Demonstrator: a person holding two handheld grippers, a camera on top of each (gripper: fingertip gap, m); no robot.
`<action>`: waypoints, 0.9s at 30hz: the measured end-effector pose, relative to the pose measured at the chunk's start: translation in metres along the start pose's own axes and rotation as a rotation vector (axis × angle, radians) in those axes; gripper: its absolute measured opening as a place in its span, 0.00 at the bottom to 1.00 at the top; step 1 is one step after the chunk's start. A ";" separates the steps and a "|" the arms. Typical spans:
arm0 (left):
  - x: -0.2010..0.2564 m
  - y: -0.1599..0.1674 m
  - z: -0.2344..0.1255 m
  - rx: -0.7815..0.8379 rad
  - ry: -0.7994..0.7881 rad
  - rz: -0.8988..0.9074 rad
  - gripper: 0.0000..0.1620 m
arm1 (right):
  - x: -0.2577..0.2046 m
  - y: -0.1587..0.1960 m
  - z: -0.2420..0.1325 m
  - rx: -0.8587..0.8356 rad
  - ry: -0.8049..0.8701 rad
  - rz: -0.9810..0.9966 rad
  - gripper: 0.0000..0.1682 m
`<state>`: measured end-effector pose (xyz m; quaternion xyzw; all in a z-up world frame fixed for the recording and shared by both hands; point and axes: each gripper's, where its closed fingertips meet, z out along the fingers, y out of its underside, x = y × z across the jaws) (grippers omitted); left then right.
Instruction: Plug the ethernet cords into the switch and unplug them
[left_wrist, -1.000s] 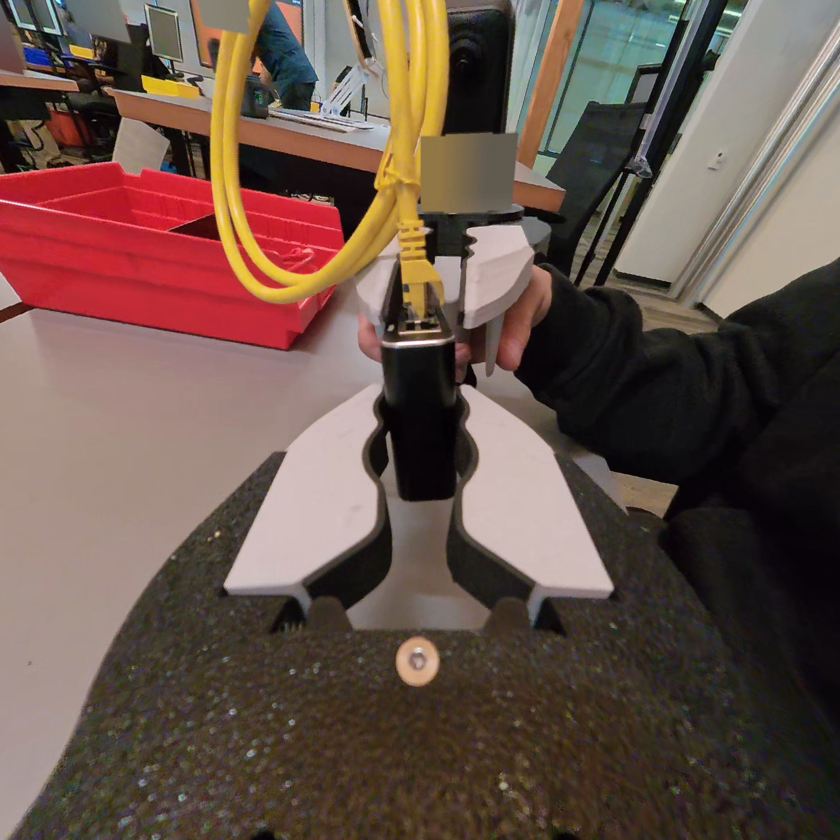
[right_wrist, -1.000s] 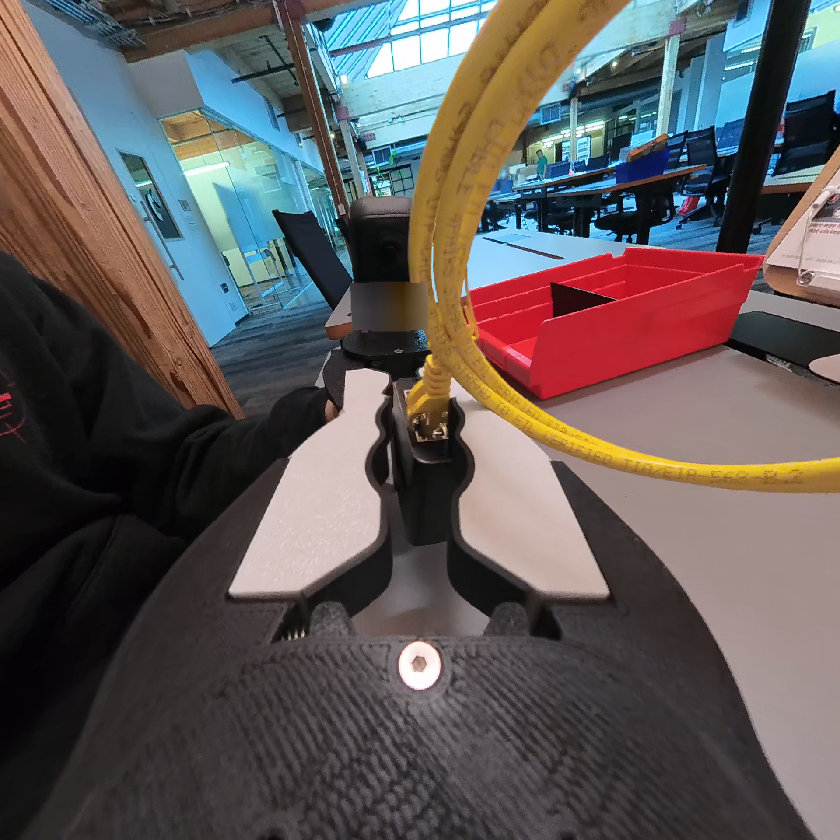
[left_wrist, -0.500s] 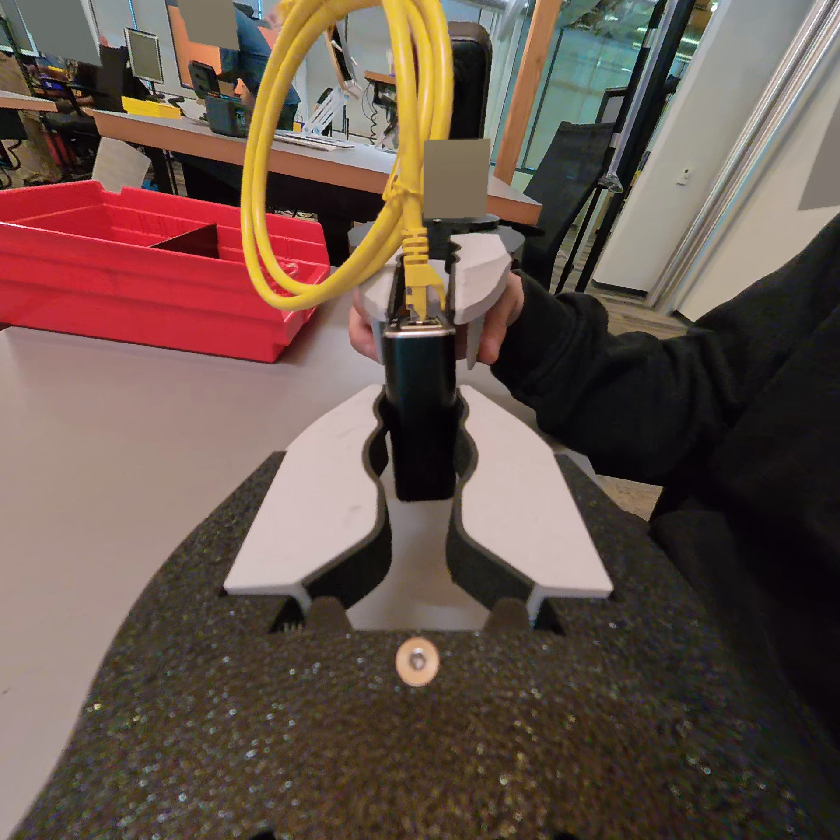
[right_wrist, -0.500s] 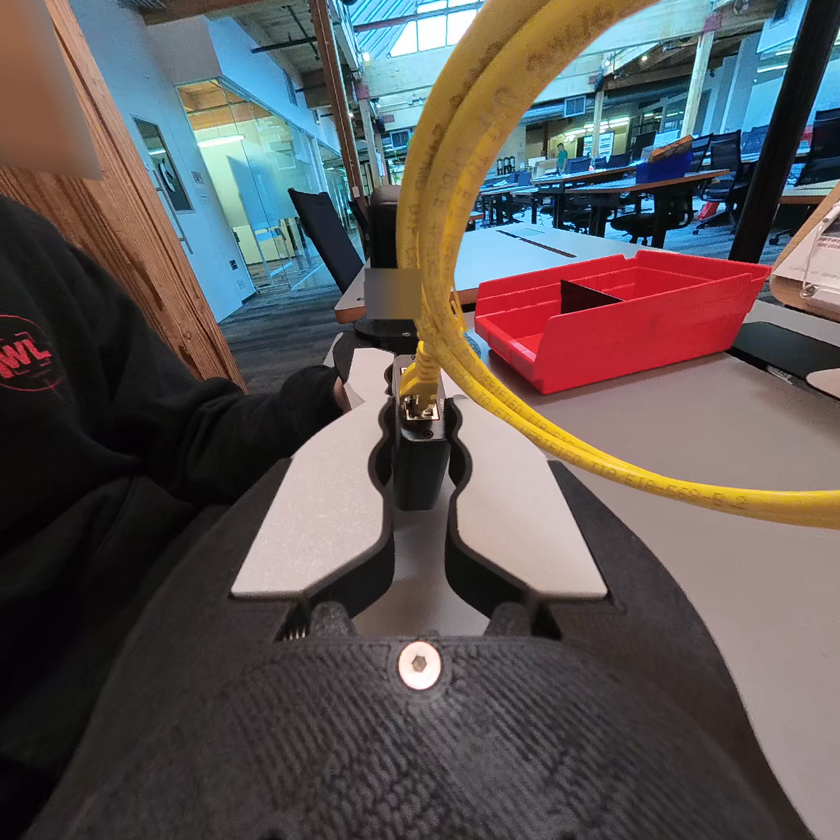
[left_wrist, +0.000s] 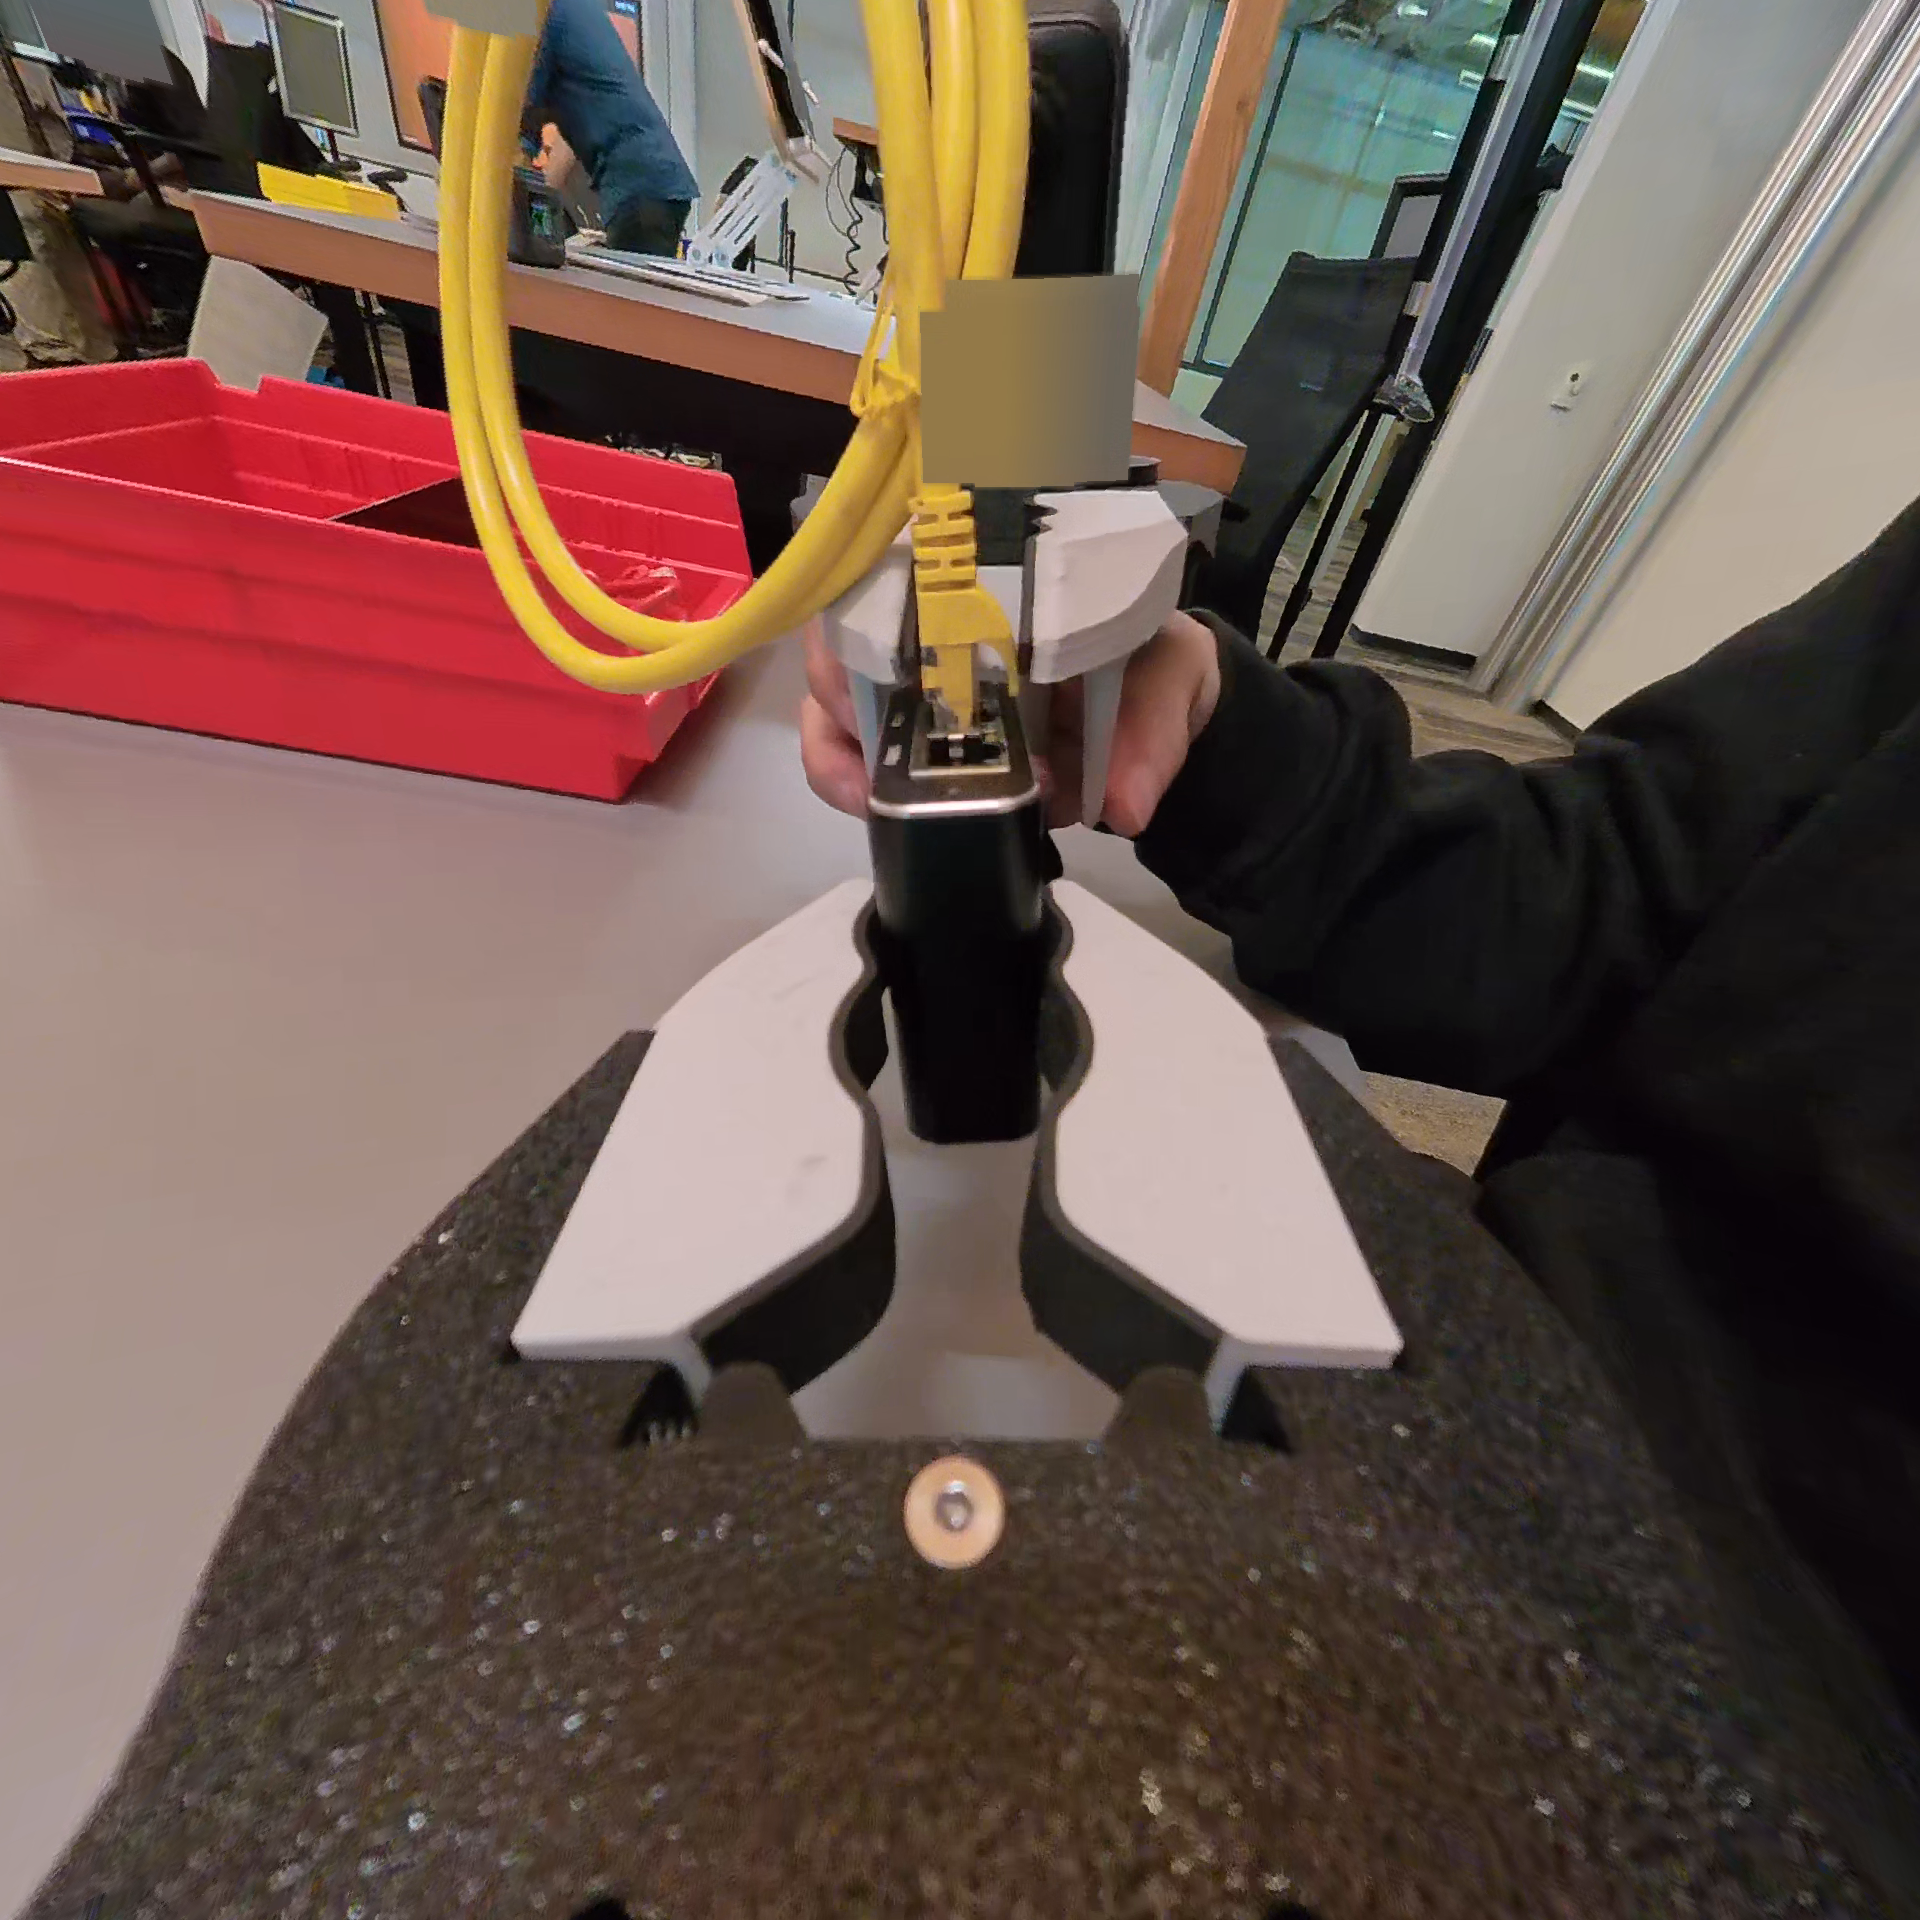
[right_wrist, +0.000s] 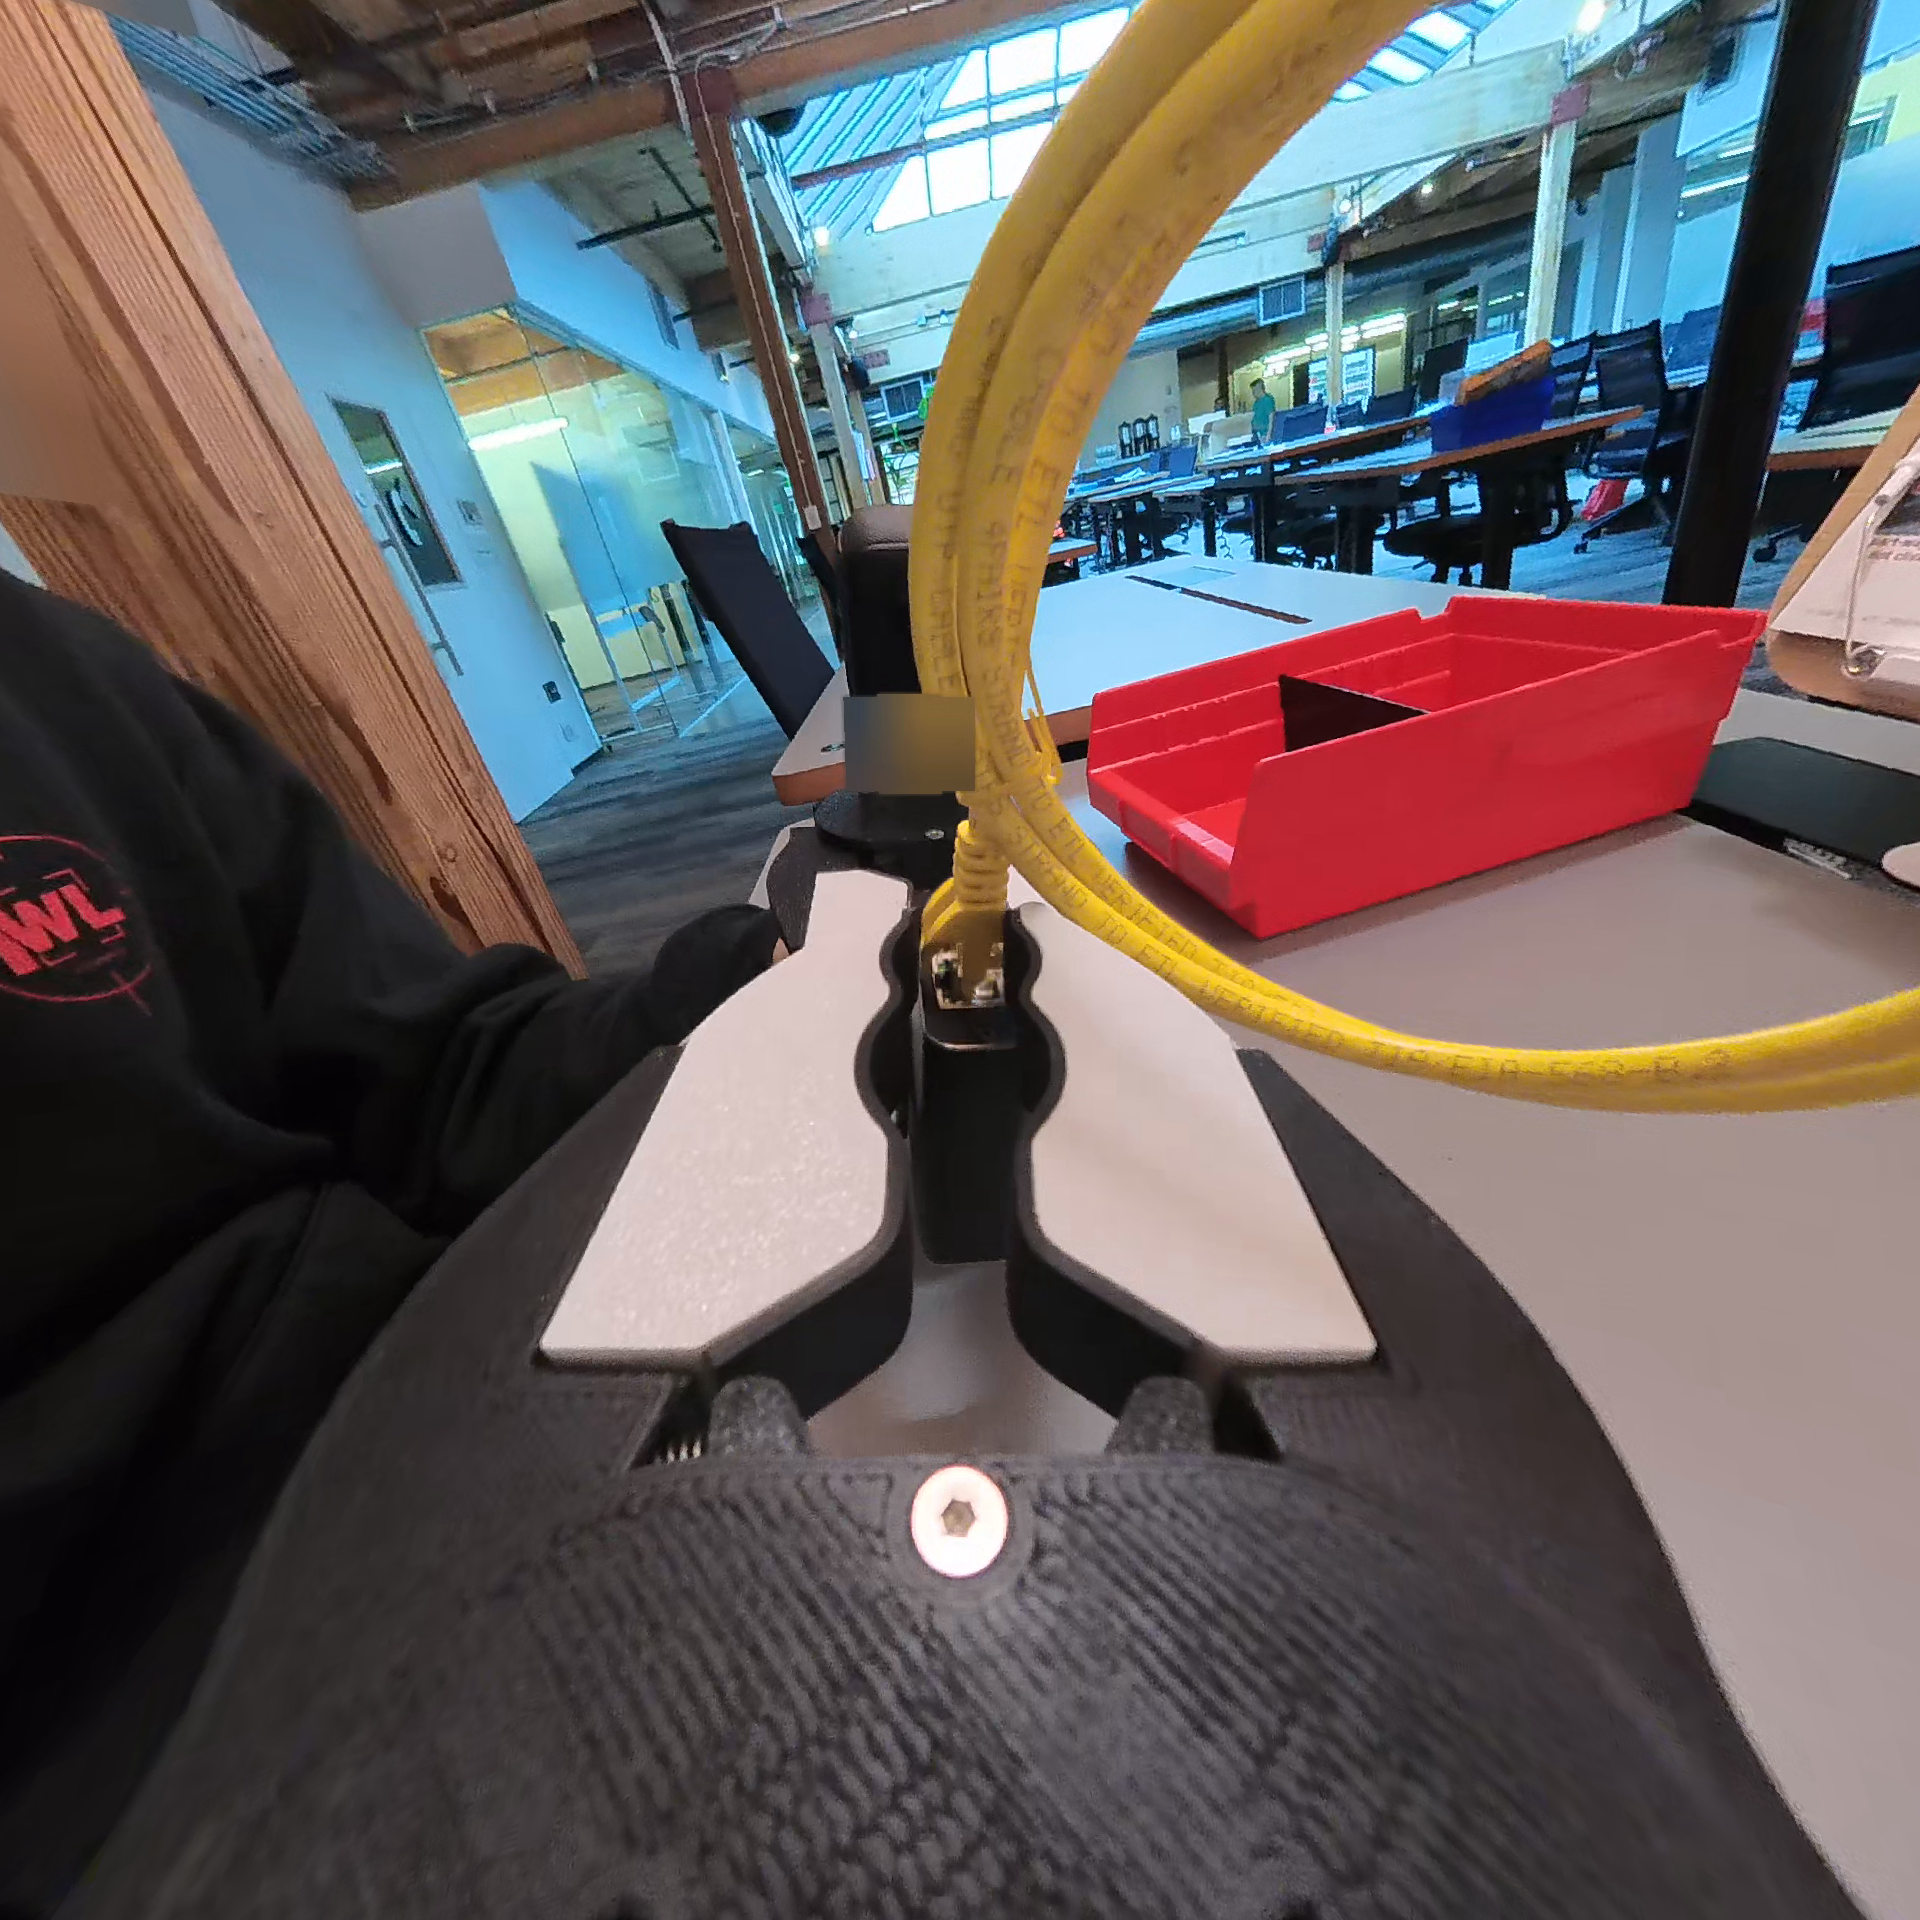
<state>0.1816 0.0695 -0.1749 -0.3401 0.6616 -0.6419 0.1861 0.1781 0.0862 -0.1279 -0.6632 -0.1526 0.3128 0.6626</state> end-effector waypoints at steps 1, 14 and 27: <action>0.000 0.000 0.000 0.000 -0.001 -0.002 0.16 | 0.001 0.000 0.000 0.001 0.006 0.003 0.09; -0.005 0.006 0.001 -0.030 -0.024 -0.015 0.16 | 0.004 0.003 0.007 -0.009 0.035 -0.030 0.12; -0.007 0.008 0.002 -0.041 -0.034 -0.028 0.16 | 0.008 0.004 0.007 0.009 0.043 -0.009 0.10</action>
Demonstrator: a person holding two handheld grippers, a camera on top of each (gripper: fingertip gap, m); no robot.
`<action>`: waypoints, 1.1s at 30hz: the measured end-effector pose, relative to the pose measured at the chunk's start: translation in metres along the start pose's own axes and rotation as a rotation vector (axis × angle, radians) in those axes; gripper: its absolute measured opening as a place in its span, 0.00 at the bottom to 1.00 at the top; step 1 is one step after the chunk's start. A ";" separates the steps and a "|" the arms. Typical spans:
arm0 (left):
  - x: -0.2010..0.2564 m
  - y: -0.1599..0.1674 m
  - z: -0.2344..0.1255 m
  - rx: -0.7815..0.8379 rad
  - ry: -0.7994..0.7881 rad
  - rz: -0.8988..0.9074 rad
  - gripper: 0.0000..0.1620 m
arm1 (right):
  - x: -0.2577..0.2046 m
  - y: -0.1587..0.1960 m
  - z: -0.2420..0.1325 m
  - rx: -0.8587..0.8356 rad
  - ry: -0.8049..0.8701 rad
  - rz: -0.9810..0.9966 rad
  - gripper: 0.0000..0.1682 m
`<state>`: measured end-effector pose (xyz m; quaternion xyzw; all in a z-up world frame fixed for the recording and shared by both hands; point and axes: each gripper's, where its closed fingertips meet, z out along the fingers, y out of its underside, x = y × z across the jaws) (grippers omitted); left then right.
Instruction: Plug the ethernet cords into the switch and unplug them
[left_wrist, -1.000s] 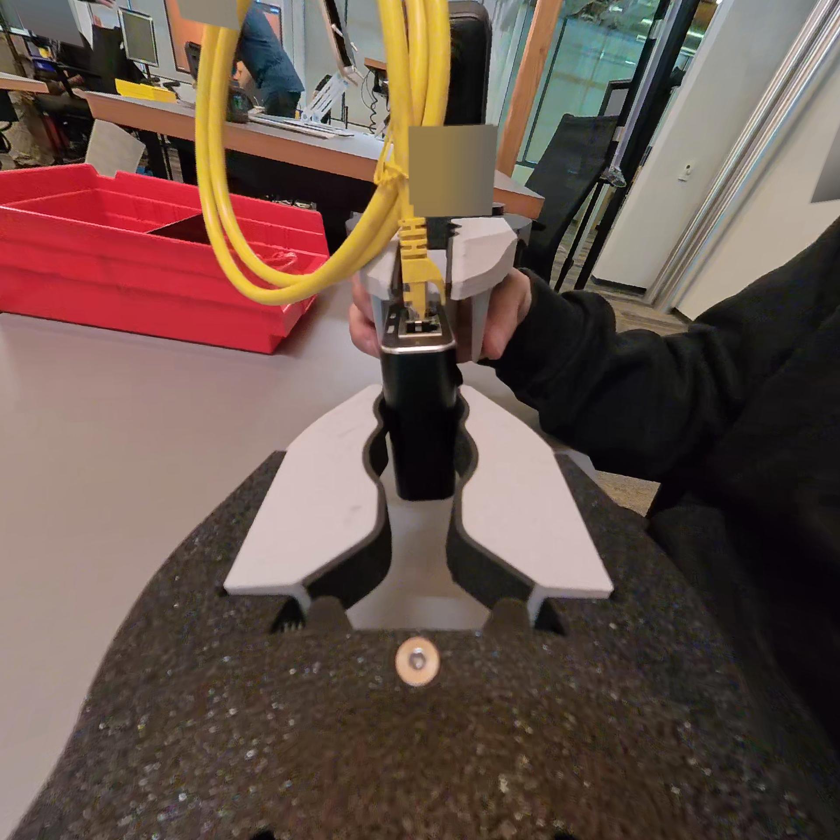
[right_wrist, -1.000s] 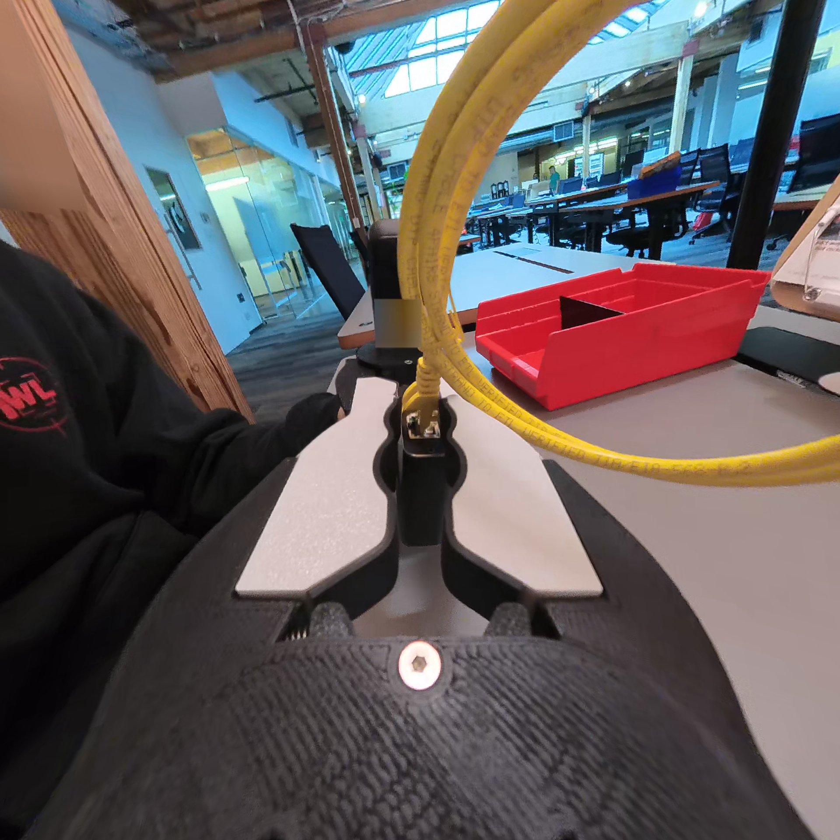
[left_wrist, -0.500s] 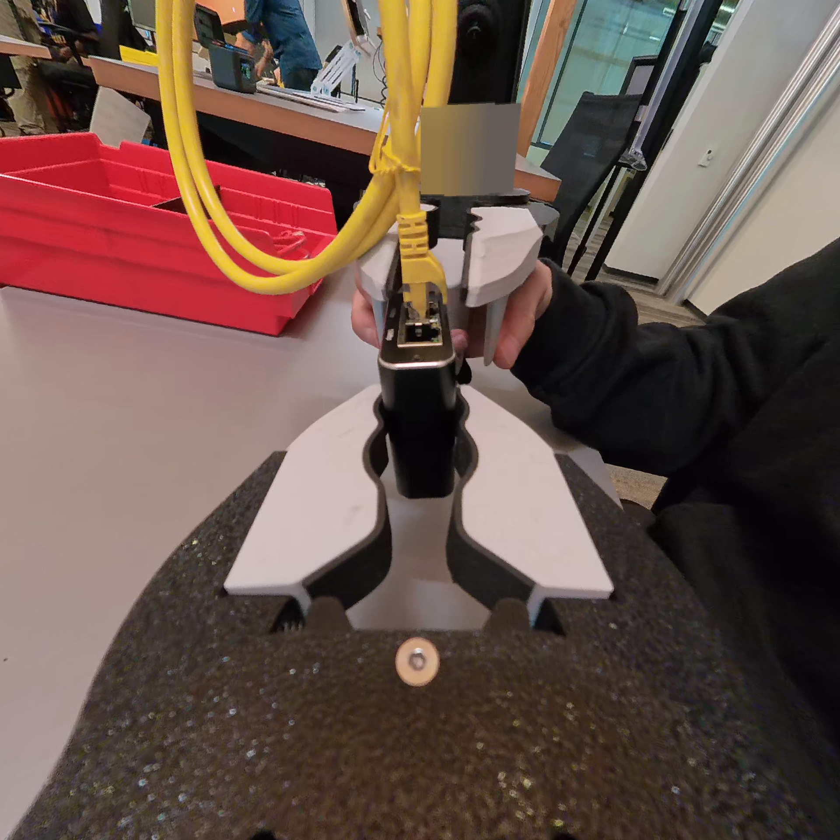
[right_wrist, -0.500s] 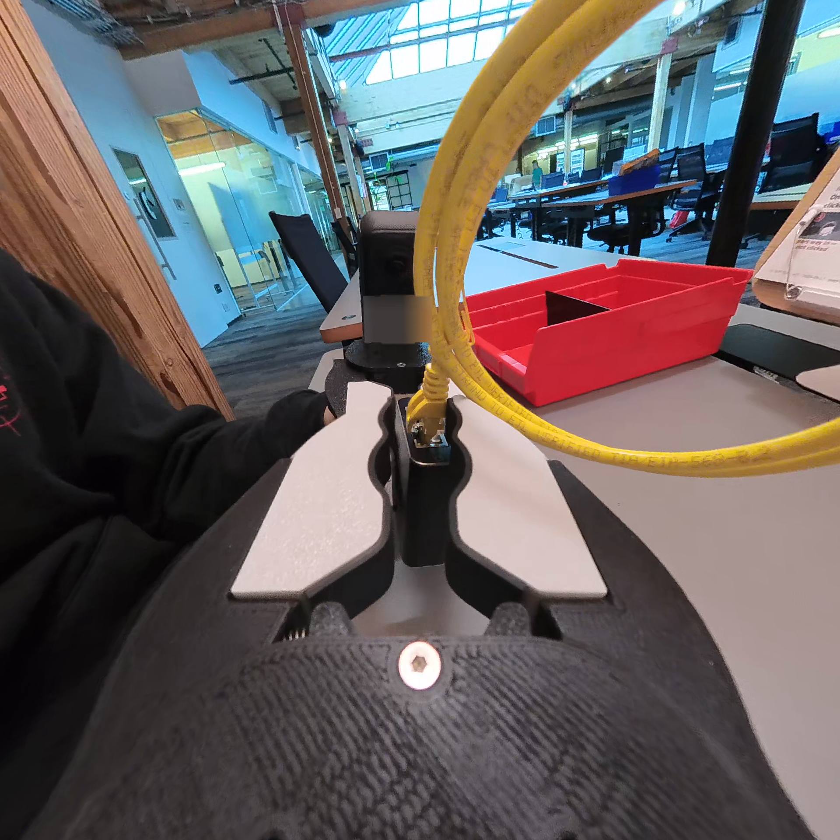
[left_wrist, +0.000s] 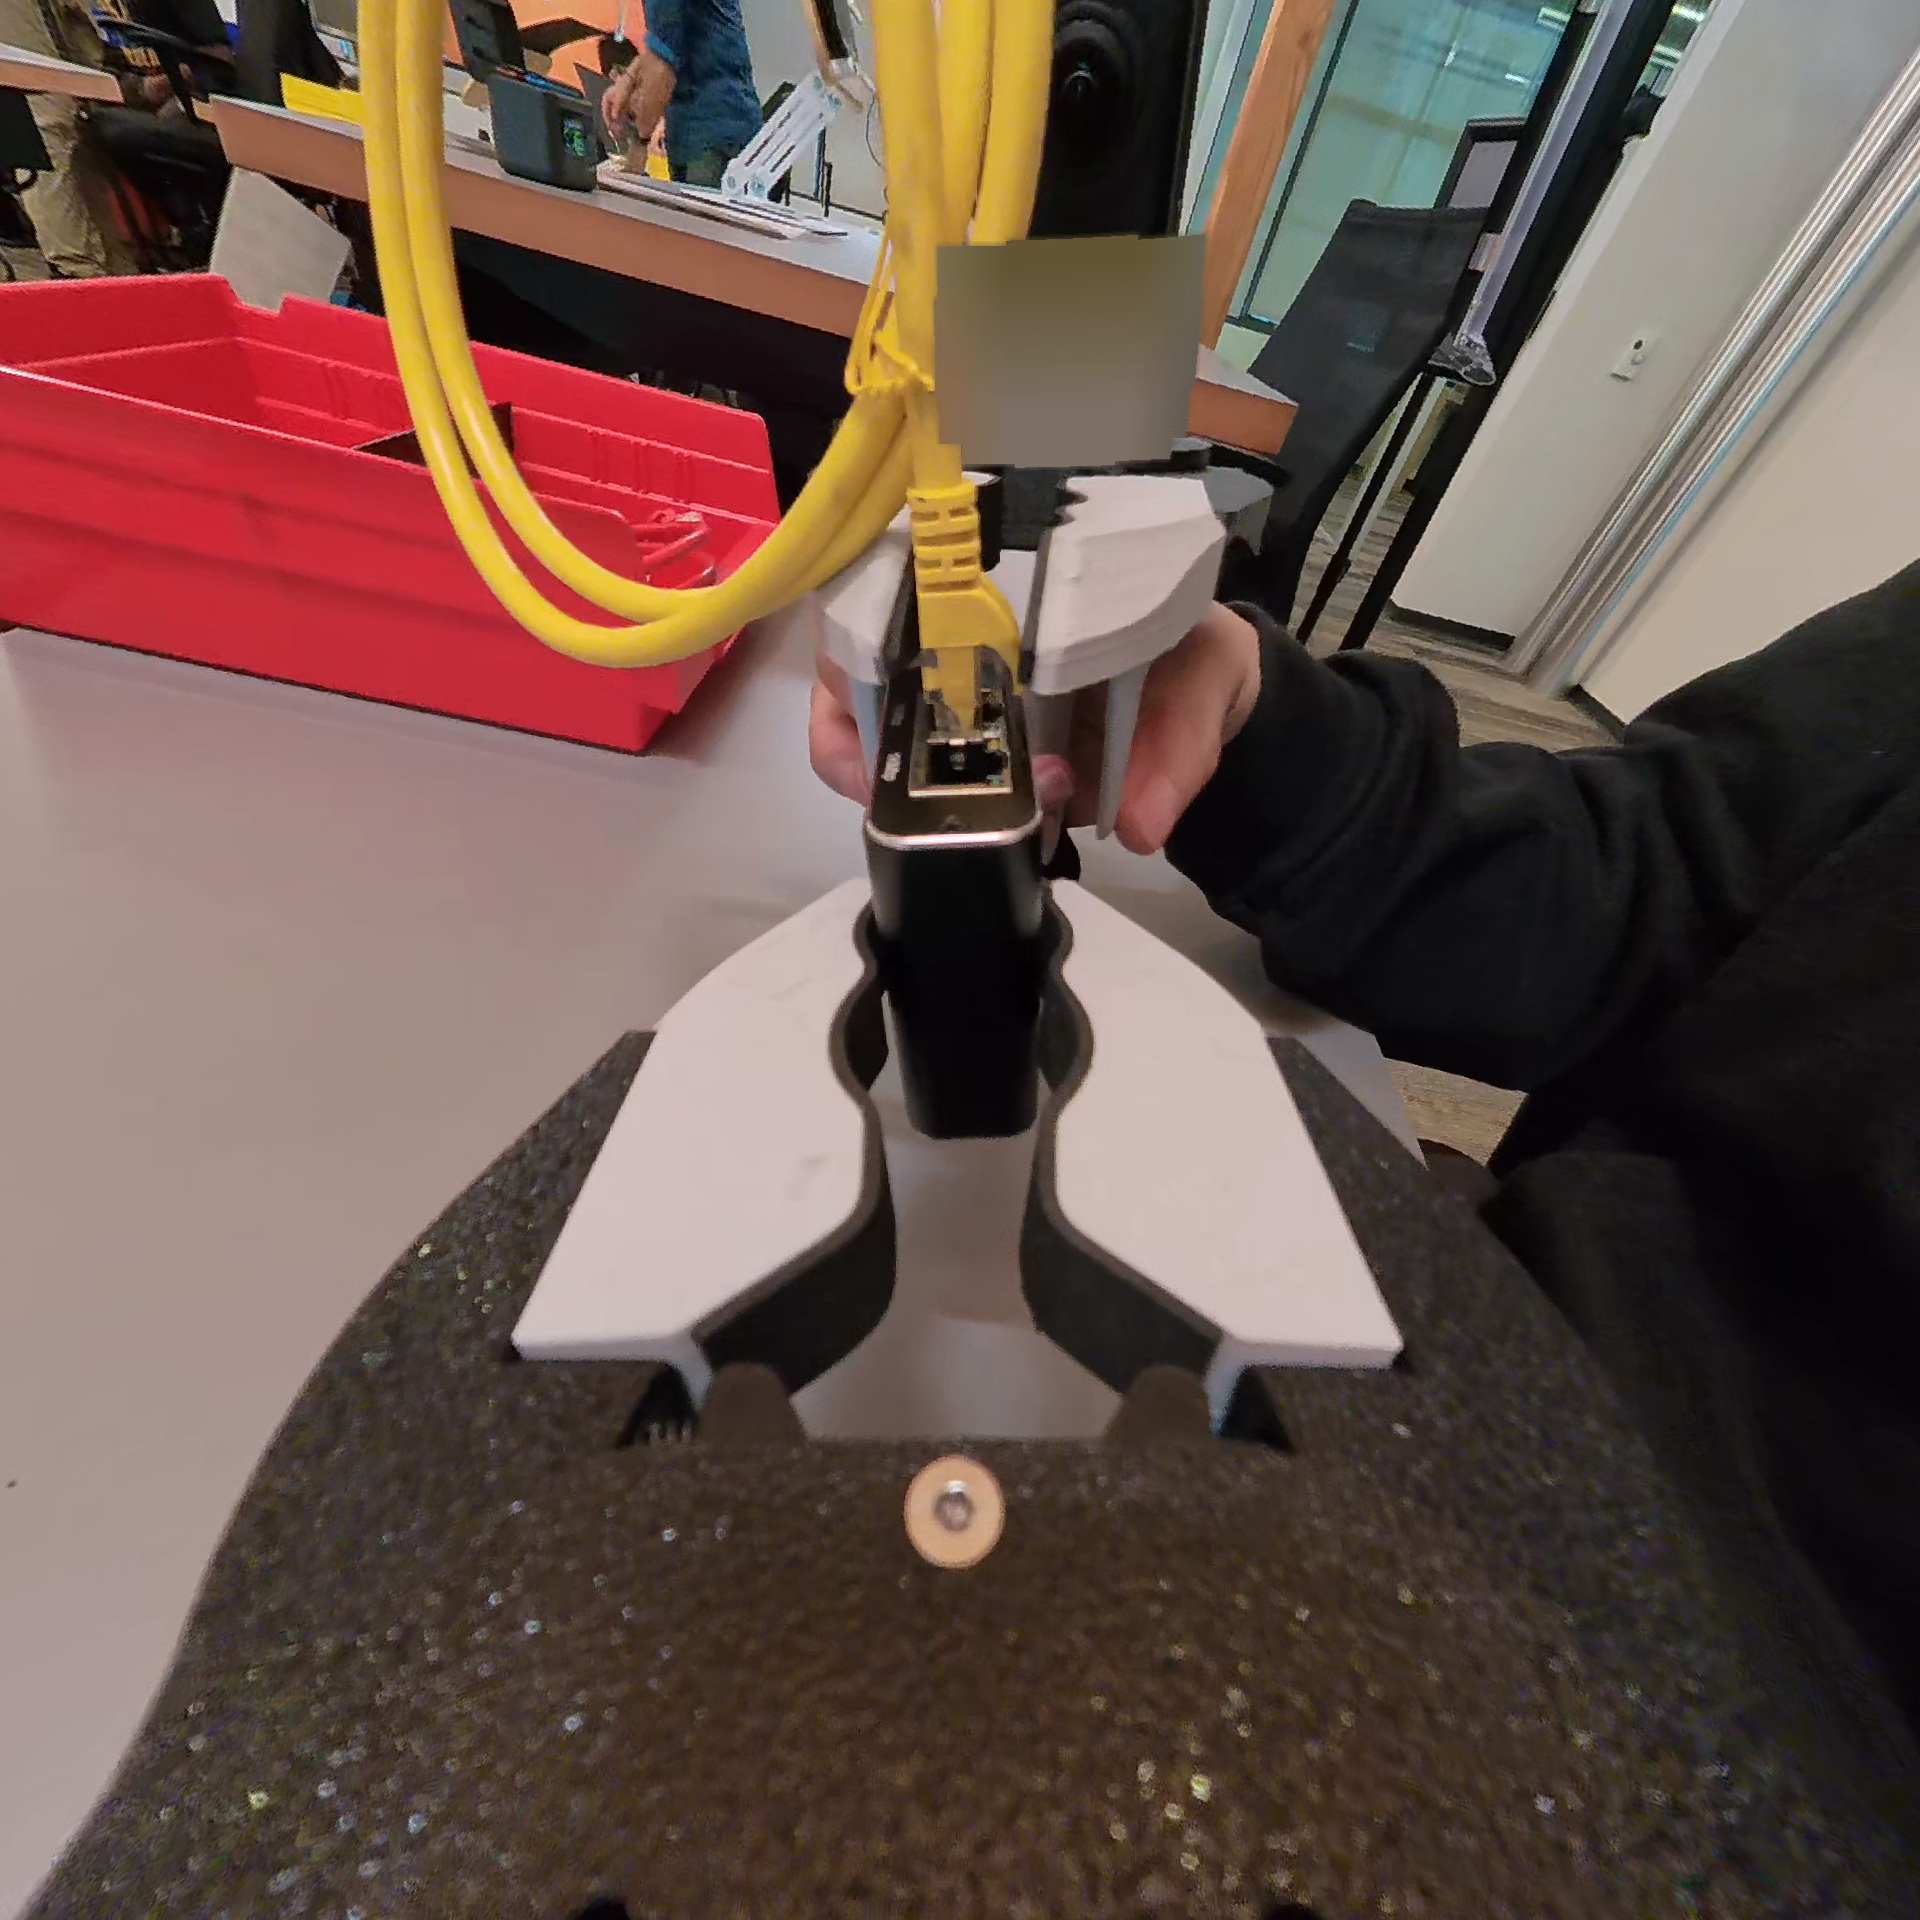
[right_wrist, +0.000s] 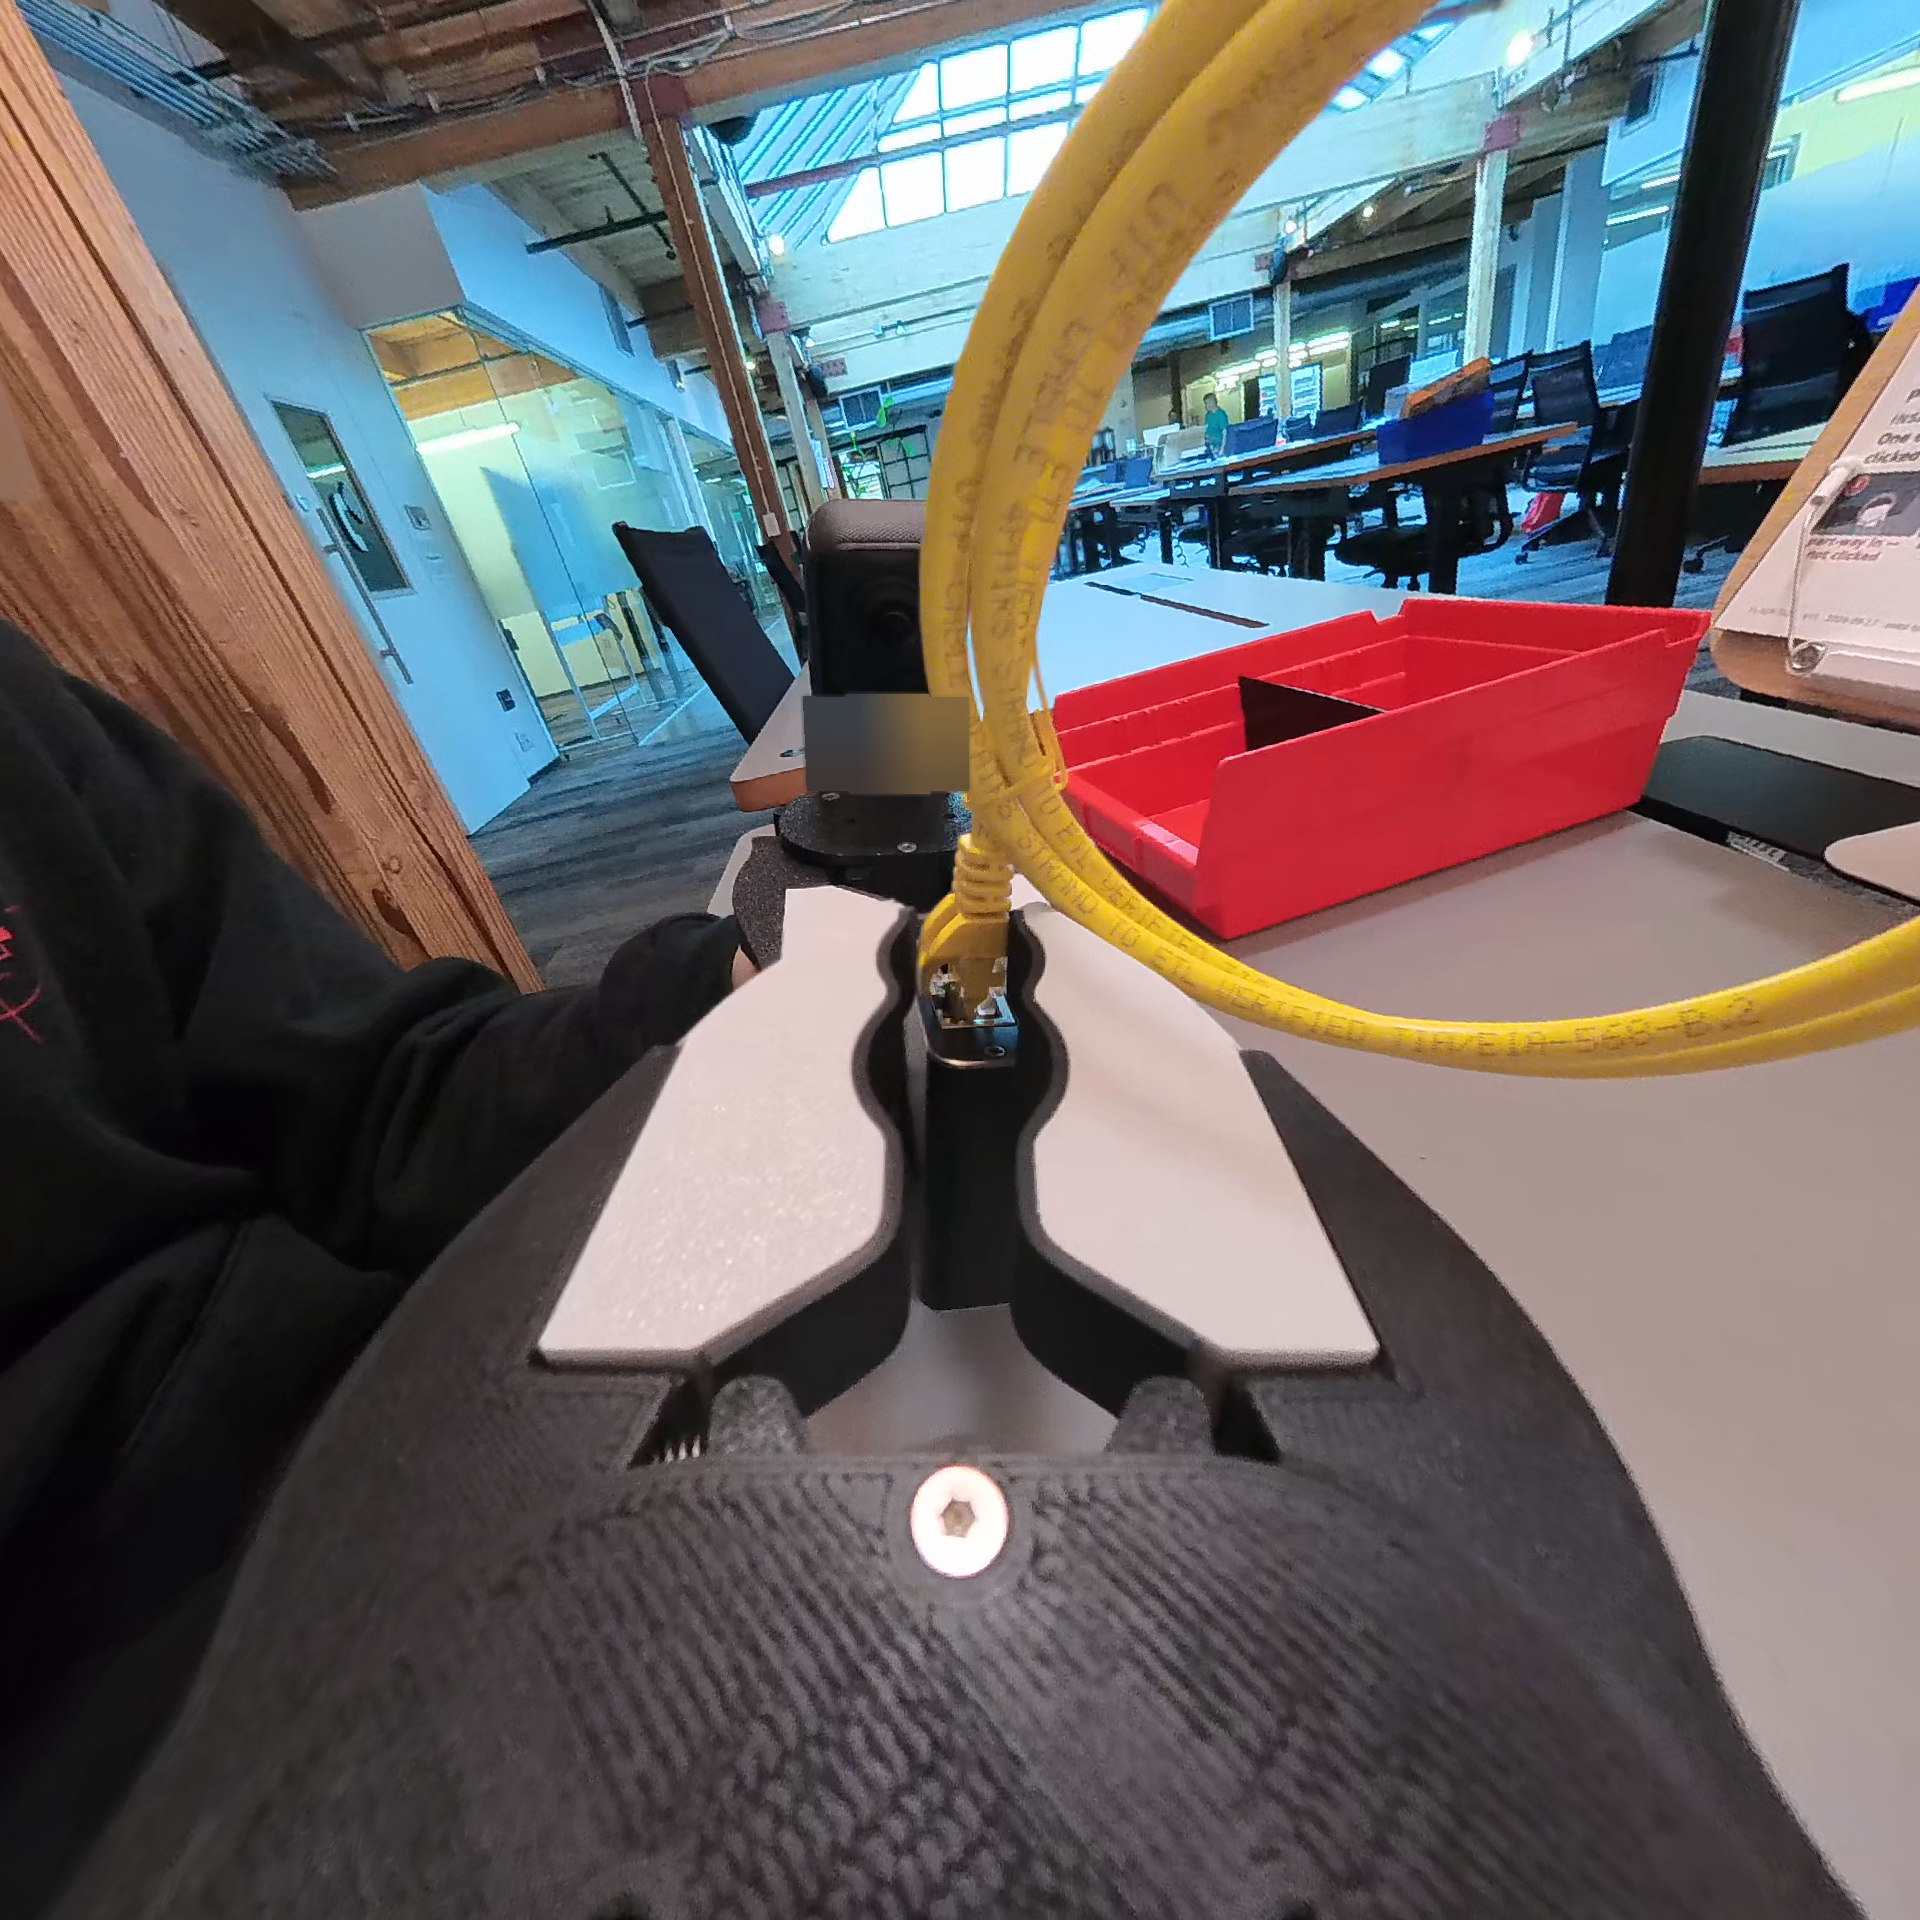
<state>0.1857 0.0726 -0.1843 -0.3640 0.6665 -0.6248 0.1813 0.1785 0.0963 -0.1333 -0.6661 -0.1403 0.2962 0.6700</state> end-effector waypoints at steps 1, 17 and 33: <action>0.000 0.000 0.000 0.000 -0.001 0.002 0.16 | 0.000 0.000 0.000 0.003 -0.001 0.002 0.10; 0.016 -0.001 0.002 -0.001 0.098 0.017 0.15 | -0.017 0.007 -0.019 -0.055 -0.123 -0.084 0.09; 0.019 -0.002 0.001 0.009 0.128 -0.003 0.15 | -0.019 0.005 -0.017 -0.057 -0.121 -0.091 0.09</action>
